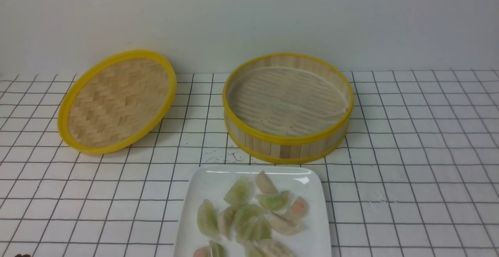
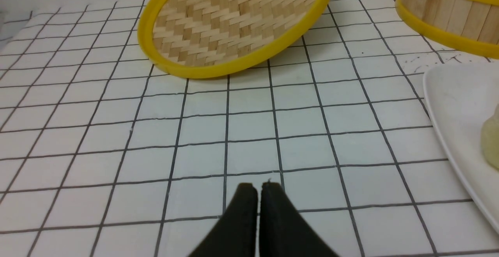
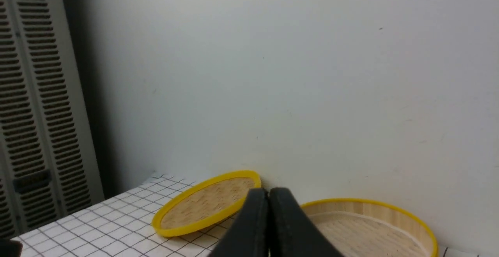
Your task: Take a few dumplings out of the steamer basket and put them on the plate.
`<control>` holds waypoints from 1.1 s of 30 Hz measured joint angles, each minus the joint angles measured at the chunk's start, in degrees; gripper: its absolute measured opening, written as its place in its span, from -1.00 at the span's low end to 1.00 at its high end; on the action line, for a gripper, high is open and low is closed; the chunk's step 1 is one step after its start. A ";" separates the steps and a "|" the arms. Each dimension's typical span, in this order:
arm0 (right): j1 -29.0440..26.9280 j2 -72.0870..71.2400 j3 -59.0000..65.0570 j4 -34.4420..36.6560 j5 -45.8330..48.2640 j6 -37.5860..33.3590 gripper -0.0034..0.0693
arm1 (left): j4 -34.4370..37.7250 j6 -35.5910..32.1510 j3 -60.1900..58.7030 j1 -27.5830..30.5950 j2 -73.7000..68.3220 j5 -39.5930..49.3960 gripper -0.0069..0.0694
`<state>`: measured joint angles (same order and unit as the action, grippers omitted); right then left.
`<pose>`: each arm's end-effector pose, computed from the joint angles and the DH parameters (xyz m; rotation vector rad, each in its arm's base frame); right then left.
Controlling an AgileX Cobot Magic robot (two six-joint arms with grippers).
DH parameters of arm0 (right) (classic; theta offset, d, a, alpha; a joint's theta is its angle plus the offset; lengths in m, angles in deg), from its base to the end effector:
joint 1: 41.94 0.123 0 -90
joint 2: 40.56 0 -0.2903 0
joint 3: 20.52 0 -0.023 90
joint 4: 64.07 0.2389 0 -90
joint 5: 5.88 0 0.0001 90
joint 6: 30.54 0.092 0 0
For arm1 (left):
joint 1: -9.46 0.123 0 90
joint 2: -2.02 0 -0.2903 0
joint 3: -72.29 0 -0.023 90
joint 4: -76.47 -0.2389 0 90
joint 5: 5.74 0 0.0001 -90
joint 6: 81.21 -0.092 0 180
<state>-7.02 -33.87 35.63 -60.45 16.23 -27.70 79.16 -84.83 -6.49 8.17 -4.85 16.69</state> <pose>0.0031 0.0049 0.2944 -0.3937 1.4585 0.5966 0.0356 -0.0025 0.1702 0.0521 1.8852 -0.0188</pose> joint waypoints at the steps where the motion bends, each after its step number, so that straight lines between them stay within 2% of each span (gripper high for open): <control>1: 0.00 0.00 0.02 1.79 0.00 -1.39 -0.94 | 0.00 0.00 0.00 0.00 0.00 0.00 -0.83; 7: -1.76 0.00 0.48 3.79 -0.23 -3.98 -0.94 | 0.00 0.00 0.00 0.00 0.00 0.00 -0.83; 9: -5.46 0.00 1.51 3.52 -0.16 -4.67 -0.94 | 0.00 0.00 0.00 0.00 0.00 0.00 -0.83; 11: -12.74 0.00 4.66 2.72 -0.09 -5.04 -0.94 | 0.00 0.00 0.00 0.00 0.00 -0.05 -0.83; 16: -26.91 0.00 13.93 -0.63 0.02 -5.25 -0.94 | 0.00 0.00 0.00 0.00 0.00 -0.05 -0.83; 17: -27.33 0.00 14.76 -0.63 0.02 -5.25 -0.94 | 0.00 0.00 0.00 0.00 0.00 -0.05 -0.83; 18: -30.30 0.00 17.63 -0.84 0.02 -5.25 -0.94 | 0.00 0.00 0.00 0.00 0.00 -0.05 -0.83; 23: -34.20 0.05 22.33 -1.01 0.66 -5.25 -0.94 | 0.00 0.00 -0.04 0.00 0.00 -0.12 -0.83; 33: -34.42 0.05 22.33 -1.01 0.61 -5.25 -0.94 | 0.00 0.00 -0.04 0.00 0.00 -0.12 -0.83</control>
<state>-41.43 -33.81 57.97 -61.46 16.83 -32.95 79.16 -84.83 -6.54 8.17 -4.85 16.58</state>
